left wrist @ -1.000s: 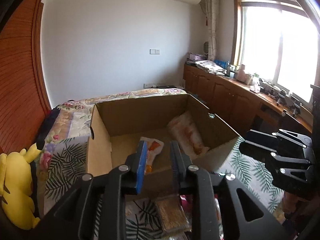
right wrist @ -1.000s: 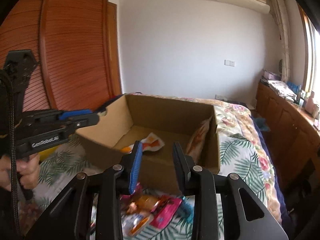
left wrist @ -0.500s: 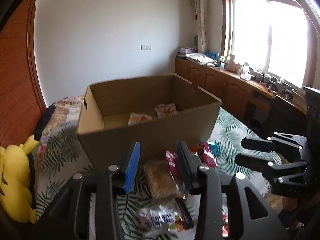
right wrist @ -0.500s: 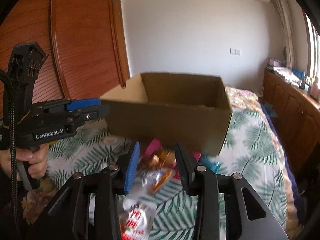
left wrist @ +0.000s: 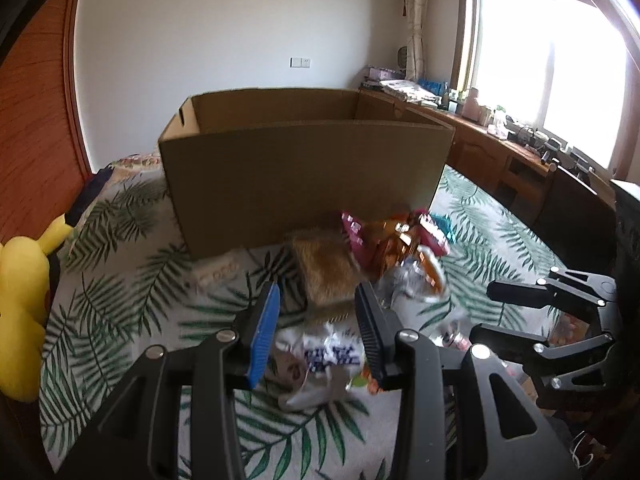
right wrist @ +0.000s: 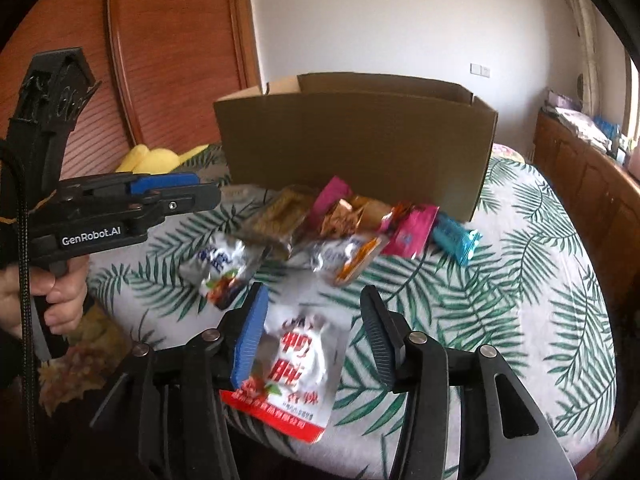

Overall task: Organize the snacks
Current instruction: 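Bring the left tool to a blue-print white bag while the right tool nears a red-print white bag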

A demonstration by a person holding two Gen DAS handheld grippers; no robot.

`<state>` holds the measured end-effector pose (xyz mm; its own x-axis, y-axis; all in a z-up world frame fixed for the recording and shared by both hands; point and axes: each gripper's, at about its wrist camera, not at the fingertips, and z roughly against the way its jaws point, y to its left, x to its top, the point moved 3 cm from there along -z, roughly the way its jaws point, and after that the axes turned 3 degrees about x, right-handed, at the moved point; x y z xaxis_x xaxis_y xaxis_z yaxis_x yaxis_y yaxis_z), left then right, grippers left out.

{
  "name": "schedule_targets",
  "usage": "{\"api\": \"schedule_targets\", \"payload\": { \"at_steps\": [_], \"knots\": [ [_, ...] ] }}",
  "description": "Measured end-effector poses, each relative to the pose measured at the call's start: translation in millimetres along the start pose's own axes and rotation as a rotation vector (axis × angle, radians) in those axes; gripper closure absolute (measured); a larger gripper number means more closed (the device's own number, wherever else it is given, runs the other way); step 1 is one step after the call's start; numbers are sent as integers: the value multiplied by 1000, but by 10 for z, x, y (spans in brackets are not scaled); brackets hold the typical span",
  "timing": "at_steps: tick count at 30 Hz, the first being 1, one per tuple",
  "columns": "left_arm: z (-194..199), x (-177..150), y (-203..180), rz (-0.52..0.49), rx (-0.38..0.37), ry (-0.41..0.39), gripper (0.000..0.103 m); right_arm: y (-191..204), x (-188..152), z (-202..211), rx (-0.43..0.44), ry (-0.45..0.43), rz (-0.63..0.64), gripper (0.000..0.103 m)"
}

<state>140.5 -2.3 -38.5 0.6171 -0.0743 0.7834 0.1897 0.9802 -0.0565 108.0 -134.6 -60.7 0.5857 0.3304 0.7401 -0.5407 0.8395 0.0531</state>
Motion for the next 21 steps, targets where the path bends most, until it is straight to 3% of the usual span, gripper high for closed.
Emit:
{"api": "schedule_targets", "payload": {
  "at_steps": [7,21],
  "knots": [
    [8,-163,39,20,-4,21,64,170,-149,-109,-44,20,50,48],
    [11,-227,-54,24,-10,39,64,51,-331,-269,-89,73,6,37]
  ]
}}
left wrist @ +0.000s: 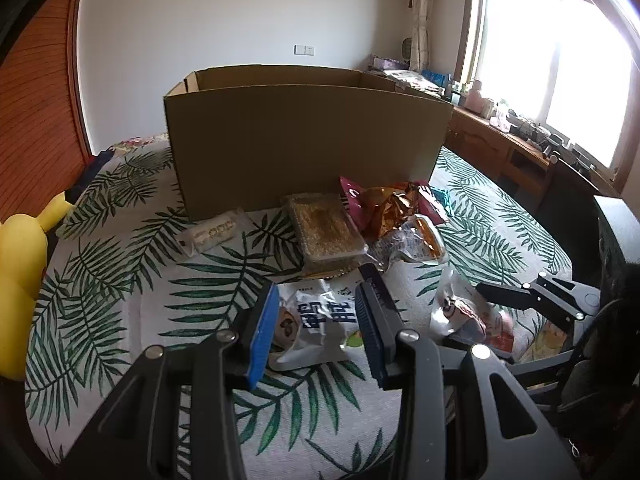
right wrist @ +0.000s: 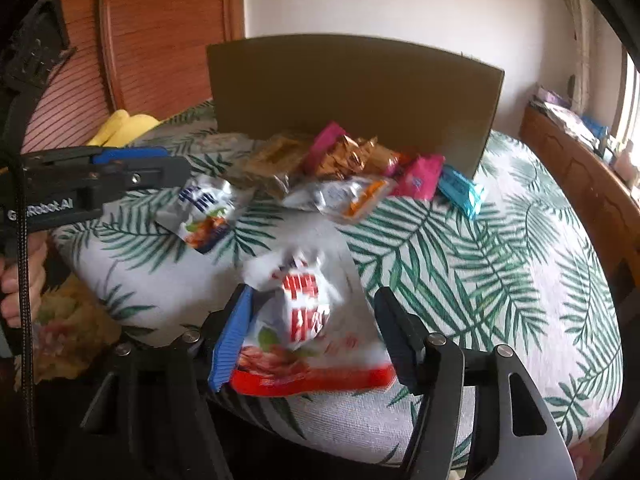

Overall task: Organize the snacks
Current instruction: 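Bring the left tool to a blue-print white bag while the right tool nears a red-print white bag, then close the left tool on the white bag with blue print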

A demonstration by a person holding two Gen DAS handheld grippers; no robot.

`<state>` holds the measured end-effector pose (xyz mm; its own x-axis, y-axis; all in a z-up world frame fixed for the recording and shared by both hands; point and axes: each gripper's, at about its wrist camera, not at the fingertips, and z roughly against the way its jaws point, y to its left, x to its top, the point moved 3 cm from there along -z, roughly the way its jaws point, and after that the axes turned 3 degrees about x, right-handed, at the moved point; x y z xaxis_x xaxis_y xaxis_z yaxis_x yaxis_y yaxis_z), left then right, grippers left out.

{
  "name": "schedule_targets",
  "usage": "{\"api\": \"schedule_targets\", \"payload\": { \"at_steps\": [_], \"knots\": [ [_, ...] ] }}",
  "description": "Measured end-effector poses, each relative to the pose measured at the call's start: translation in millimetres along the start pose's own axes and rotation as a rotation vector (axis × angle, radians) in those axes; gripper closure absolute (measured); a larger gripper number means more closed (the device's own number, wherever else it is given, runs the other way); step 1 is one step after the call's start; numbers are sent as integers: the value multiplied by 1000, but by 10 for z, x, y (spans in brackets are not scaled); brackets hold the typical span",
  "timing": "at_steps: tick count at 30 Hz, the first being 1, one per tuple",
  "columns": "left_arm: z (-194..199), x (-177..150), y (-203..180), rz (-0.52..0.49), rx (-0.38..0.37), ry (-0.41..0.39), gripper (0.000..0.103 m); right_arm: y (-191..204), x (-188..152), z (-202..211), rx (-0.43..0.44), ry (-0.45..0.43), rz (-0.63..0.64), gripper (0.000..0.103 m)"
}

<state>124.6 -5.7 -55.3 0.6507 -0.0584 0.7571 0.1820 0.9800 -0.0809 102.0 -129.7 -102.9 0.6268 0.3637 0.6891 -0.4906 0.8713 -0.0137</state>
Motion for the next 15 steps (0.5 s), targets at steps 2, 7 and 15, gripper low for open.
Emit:
{"api": "schedule_targets", "payload": {
  "at_steps": [2,7,15],
  "knots": [
    [-8,6,-25,2,-6,3,58,-6,-13,7,-1,-7,-2,35],
    [-54,7,-84,-18,-8,15,57,-30,-19,13,-3,-20,-11,35],
    [-249,-54,-157,-82,24,71,52,-28,-20,15,-3,-25,-10,35]
  ]
}}
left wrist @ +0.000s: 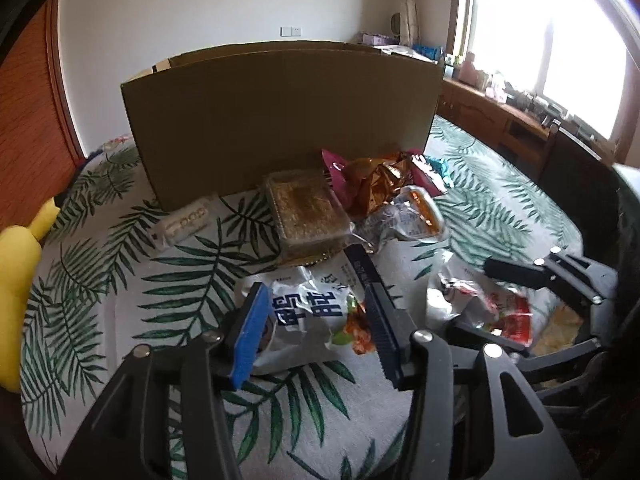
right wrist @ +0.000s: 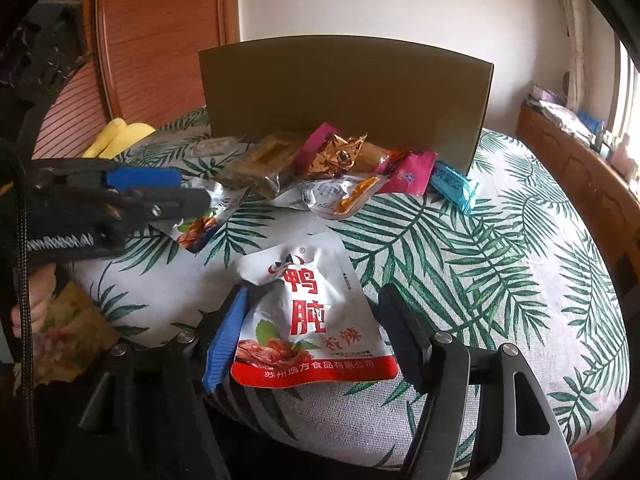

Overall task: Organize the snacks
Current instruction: 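Close the left tool on the white bag with blue print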

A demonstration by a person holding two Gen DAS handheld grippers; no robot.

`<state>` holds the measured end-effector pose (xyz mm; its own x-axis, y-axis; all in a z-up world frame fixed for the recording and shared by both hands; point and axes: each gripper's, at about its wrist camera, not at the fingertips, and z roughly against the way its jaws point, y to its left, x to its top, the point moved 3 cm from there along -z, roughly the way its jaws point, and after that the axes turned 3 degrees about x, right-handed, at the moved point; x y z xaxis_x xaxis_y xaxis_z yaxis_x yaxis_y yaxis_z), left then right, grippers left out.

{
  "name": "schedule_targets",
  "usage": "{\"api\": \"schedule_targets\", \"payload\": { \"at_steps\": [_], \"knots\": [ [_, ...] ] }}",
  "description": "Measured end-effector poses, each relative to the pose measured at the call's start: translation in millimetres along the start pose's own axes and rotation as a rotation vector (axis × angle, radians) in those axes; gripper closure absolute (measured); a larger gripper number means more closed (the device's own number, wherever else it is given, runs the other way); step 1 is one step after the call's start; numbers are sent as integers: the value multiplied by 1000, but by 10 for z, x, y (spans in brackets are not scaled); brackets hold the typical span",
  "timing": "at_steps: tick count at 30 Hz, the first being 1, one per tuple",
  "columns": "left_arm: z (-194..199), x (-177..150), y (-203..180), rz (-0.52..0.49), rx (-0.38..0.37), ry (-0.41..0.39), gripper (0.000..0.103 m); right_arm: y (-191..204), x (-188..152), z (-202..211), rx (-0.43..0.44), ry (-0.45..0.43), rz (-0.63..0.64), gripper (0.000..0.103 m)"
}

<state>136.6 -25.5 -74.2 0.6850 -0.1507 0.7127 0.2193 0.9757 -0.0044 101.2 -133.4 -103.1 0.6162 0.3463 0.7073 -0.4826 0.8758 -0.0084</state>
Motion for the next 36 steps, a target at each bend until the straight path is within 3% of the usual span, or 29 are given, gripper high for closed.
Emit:
{"api": "schedule_targets", "payload": {
  "at_steps": [3,5,8,19,24,26,29,36],
  "knots": [
    [-44,-2,-2,2,10,7,46,-5,-1,-3,1,0,0,35],
    [-97,-9,8,5,20,30,32,-7,0,-1,1,0,-1,35],
    [-175,-39,17,19,12,61,32,-8,2,-2,1,-1,-1,35],
    [-236,17,-10,-2,30,43,21,-4,5,-9,2,-6,-4,34],
    [-213,-20,-65,-8,15,38,23,-6,3,-11,2,-6,-3,34],
    [-175,-32,-93,-16,5,27,41,-6,3,-11,1,-6,-2,34],
    [-118,-63,-89,1,-18,18,48,-6,0,-9,0,-7,-1,34],
    [-17,-123,0,42,-28,-9,50,-4,4,-9,2,-3,6,35]
  ]
}}
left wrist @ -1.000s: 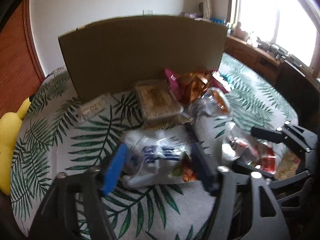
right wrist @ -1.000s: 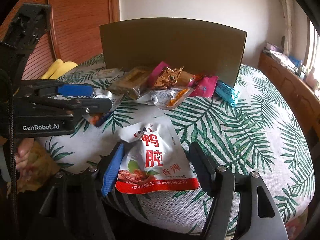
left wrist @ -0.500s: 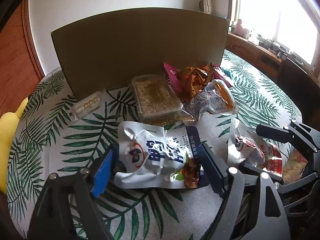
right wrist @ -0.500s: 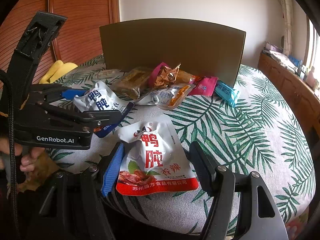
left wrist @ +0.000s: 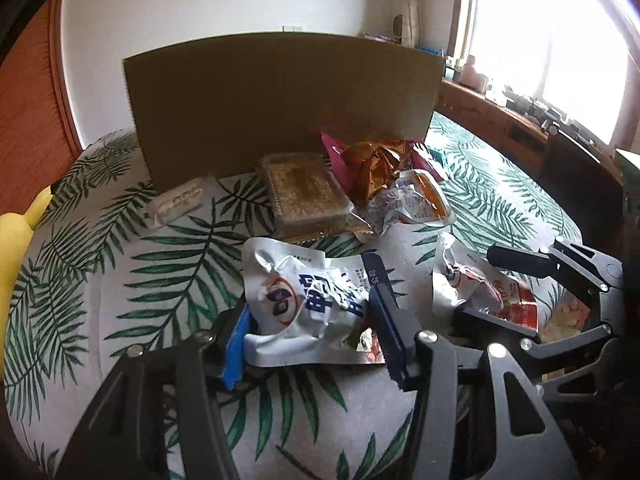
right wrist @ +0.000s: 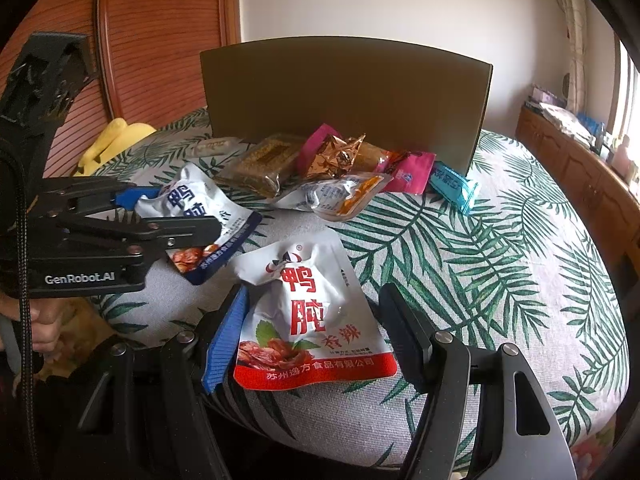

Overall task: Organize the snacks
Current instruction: 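Close the left tool on the white bag with blue print, then close the right tool on the red-print white bag while the left tool holds its bag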

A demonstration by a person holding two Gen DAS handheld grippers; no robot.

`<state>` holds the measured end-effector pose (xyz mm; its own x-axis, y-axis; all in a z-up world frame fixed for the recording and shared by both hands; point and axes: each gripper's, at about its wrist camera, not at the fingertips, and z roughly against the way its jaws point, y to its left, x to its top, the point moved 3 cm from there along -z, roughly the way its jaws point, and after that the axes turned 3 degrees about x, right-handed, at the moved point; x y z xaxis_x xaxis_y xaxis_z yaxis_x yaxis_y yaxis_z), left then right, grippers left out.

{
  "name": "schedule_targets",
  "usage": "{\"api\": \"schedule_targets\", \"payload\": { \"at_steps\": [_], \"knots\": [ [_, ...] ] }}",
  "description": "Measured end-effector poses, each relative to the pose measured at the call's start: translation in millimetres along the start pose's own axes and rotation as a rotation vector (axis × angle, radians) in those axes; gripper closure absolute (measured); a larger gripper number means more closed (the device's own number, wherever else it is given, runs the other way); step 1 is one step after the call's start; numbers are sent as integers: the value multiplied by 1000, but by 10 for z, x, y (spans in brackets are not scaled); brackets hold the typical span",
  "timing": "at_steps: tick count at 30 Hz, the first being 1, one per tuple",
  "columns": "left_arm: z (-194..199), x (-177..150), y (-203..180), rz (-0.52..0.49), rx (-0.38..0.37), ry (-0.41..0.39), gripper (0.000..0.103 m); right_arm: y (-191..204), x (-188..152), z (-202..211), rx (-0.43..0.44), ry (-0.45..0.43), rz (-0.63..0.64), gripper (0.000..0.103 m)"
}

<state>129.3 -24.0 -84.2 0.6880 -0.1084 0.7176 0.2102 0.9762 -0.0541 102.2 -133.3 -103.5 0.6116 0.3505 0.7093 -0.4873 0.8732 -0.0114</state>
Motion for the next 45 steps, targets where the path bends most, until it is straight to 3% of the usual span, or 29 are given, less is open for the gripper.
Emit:
{"api": "schedule_targets", "payload": {
  "at_steps": [6,15,31,32,33,36,42,45],
  "knots": [
    [159,27,54,23,3,-49,50,6,15,-4,6,10,10,35],
    [339,75,31,20,1,-94,49,-6,40,23,17,6,13,44],
    [368,92,1,39,-16,-103,49,-171,88,160,42,-41,-56,46],
    [375,97,6,43,-17,-105,49,-168,99,168,46,-43,-52,76],
    [382,101,12,45,-17,-107,49,-167,112,174,30,-41,-45,73],
    [382,110,20,45,-16,-108,49,-161,109,114,7,-8,-24,80],
    [382,97,16,42,-17,-105,49,-184,92,70,-15,-1,-10,71],
    [388,98,13,41,-20,-106,49,-232,98,94,-41,-19,-11,56]
  ]
}}
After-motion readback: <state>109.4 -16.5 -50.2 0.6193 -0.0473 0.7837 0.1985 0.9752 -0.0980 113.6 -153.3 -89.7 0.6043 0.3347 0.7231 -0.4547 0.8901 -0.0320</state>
